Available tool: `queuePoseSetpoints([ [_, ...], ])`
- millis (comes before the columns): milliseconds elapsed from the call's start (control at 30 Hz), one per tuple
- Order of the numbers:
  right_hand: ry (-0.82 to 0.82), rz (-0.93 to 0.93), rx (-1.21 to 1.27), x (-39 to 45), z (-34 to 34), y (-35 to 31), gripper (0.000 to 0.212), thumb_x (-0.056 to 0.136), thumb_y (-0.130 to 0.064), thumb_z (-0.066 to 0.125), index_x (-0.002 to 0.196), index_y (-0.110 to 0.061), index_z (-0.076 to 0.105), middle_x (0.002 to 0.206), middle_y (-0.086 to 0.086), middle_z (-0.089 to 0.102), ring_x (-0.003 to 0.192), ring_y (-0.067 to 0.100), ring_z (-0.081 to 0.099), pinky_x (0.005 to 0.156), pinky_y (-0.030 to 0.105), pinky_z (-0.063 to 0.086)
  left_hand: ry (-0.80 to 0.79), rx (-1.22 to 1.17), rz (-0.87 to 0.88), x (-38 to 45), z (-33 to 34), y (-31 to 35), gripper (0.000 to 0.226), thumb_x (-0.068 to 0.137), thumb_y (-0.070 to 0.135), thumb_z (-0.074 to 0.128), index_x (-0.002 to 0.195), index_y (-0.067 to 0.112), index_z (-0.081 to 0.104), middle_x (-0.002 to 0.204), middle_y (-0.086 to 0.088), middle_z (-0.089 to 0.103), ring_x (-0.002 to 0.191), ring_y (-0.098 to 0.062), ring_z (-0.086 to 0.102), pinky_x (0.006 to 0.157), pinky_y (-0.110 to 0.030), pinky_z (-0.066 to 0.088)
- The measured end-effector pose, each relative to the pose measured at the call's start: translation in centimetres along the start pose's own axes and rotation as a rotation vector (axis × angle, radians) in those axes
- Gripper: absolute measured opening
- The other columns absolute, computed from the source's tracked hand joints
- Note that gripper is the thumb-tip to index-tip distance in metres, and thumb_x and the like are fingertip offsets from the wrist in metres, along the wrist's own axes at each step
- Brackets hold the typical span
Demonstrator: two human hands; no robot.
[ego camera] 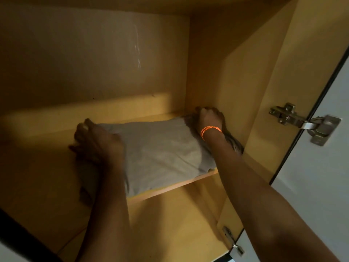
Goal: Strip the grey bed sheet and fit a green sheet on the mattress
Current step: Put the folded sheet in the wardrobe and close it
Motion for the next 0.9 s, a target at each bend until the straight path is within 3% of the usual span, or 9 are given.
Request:
queuePoseSetpoints([
  [100, -0.19, 0.097, 0.115, -1.9, 1.4, -1.2, 0.062, 0.087, -0.071, 0.049, 0.13, -0.029, 0.064, 0.137, 0.01, 0.062, 0.13, 0.036, 0.055, 0.106, 0.049, 0.042, -0.227, -0.095, 0.309, -2.0, 3.4, 3.2, 0.043, 0.091, 0.042, 0.059, 0.134, 0.034, 0.057, 0.153, 0.001, 0.049, 0.143, -0.03, 0.043, 0.115, -0.071, 0.027],
  [167, -0.279, 0.047, 0.094, -3.8, 3.4, -1.4, 0.07, 0.085, -0.078, 0.037, 0.138, -0.036, 0.056, 0.15, 0.005, 0.052, 0.142, 0.037, 0.04, 0.113, 0.057, 0.033, -0.51, -0.048, 0.387, -3.3, 8.4, 2.8, 0.054, 0.09, 0.071, 0.034, 0.135, 0.048, 0.053, 0.161, 0.011, 0.042, 0.154, -0.023, 0.031, 0.117, -0.074, 0.019],
  [233, -0.269, 0.004, 0.093, -4.6, 4.6, -0.9, 0.074, 0.089, -0.08, 0.028, 0.147, -0.039, 0.048, 0.155, 0.004, 0.046, 0.146, 0.037, 0.03, 0.114, 0.058, 0.031, -0.651, 0.108, 0.42, -3.5, 13.2, 0.7, 0.069, 0.088, 0.081, 0.012, 0.146, 0.057, 0.04, 0.165, 0.013, 0.036, 0.159, -0.021, 0.021, 0.121, -0.072, 0.008],
  [433, -0.19, -0.026, 0.163, -4.5, 3.5, 0.5, 0.072, 0.089, -0.083, 0.031, 0.143, -0.041, 0.054, 0.152, -0.004, 0.052, 0.144, 0.028, 0.04, 0.114, 0.06, 0.03, -0.653, 0.171, 0.339, -5.6, 10.2, 1.8, 0.066, 0.098, 0.075, 0.012, 0.157, 0.053, 0.031, 0.17, 0.01, 0.026, 0.161, -0.031, 0.007, 0.115, -0.081, -0.004],
  [567, 0.024, -0.016, 0.267, -7.4, 0.9, 0.5, 0.042, 0.097, -0.056, 0.05, 0.119, -0.026, 0.07, 0.113, 0.01, 0.072, 0.112, 0.035, 0.064, 0.097, 0.047, 0.046, -0.421, 0.17, 0.423, -8.3, 4.8, 3.5, 0.041, 0.106, 0.046, 0.044, 0.141, 0.031, 0.06, 0.145, 0.0, 0.059, 0.145, -0.033, 0.042, 0.113, -0.082, 0.015],
  [667, 0.084, -0.048, 0.275, -11.6, 0.8, -0.3, 0.045, 0.099, -0.057, 0.046, 0.133, -0.035, 0.064, 0.14, -0.003, 0.063, 0.135, 0.023, 0.052, 0.12, 0.063, 0.021, -0.259, 0.101, 0.519, -11.1, 2.3, 3.9, 0.032, 0.099, 0.025, 0.054, 0.128, 0.024, 0.067, 0.131, -0.002, 0.067, 0.128, -0.029, 0.056, 0.112, -0.065, 0.034],
  [733, 0.09, -0.08, 0.275, -15.3, 1.5, -0.9, 0.053, 0.102, -0.061, 0.037, 0.148, -0.038, 0.051, 0.16, -0.012, 0.042, 0.153, 0.014, 0.028, 0.125, 0.061, 0.005, -0.231, 0.028, 0.601, -14.4, 1.3, 3.8, 0.038, 0.098, 0.027, 0.055, 0.135, 0.024, 0.064, 0.14, 0.0, 0.064, 0.137, -0.026, 0.051, 0.118, -0.062, 0.028],
  [800, 0.105, -0.097, 0.347, -18.9, 2.0, -0.9, 0.054, 0.106, -0.056, 0.036, 0.156, -0.035, 0.041, 0.166, -0.011, 0.032, 0.158, 0.011, 0.015, 0.127, 0.057, 0.006, -0.276, -0.052, 0.699, -17.9, 0.3, 3.4, 0.045, 0.099, 0.03, 0.055, 0.144, 0.024, 0.058, 0.151, 0.002, 0.057, 0.147, -0.023, 0.042, 0.125, -0.062, 0.015],
  [900, 0.142, -0.04, 0.588, -22.7, 0.7, -0.1, 0.048, 0.105, -0.042, 0.052, 0.151, -0.026, 0.052, 0.159, -0.004, 0.046, 0.151, 0.013, 0.034, 0.123, 0.047, 0.03, -0.383, -0.207, 0.79, -21.9, -1.2, 2.6, 0.048, 0.095, 0.026, 0.061, 0.142, 0.028, 0.06, 0.156, 0.004, 0.052, 0.151, -0.018, 0.038, 0.126, -0.062, 0.011],
])
Point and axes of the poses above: each hand's wrist, its own x-axis towards the middle knuckle, its own z-axis out of the palm, y = z × x, the point moved 6 cm from there along x, towards the middle knuckle
